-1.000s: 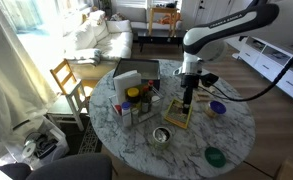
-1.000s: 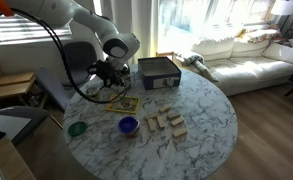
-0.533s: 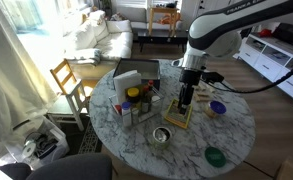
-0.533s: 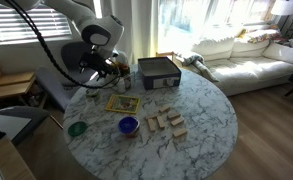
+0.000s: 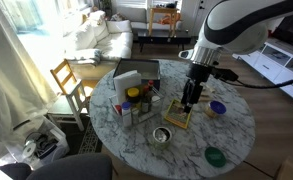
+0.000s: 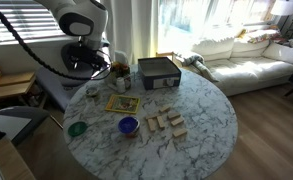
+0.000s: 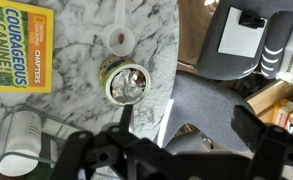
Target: Scoop up the contents in the can and put the scoop on the table
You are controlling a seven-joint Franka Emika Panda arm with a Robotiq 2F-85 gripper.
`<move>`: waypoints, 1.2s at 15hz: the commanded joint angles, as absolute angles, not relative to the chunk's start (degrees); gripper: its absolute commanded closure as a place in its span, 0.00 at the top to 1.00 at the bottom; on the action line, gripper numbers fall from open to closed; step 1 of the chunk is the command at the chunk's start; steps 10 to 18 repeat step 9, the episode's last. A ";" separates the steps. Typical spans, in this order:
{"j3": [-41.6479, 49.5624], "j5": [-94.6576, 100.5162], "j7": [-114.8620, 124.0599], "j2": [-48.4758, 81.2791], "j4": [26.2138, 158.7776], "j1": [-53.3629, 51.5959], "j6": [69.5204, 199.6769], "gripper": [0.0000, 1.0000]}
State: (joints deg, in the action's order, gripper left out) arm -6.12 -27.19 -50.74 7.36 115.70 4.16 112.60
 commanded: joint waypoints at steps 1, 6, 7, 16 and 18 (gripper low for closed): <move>-4.94 -27.31 -50.80 7.47 115.49 3.05 112.45 1.00; -4.87 -27.31 -50.80 8.02 115.38 3.12 112.45 1.00; -4.87 -27.31 -50.80 8.02 115.38 3.11 112.45 1.00; -4.87 -27.31 -50.80 8.02 115.38 3.11 112.45 1.00; -4.87 -27.31 -50.80 8.02 115.38 3.11 112.45 1.00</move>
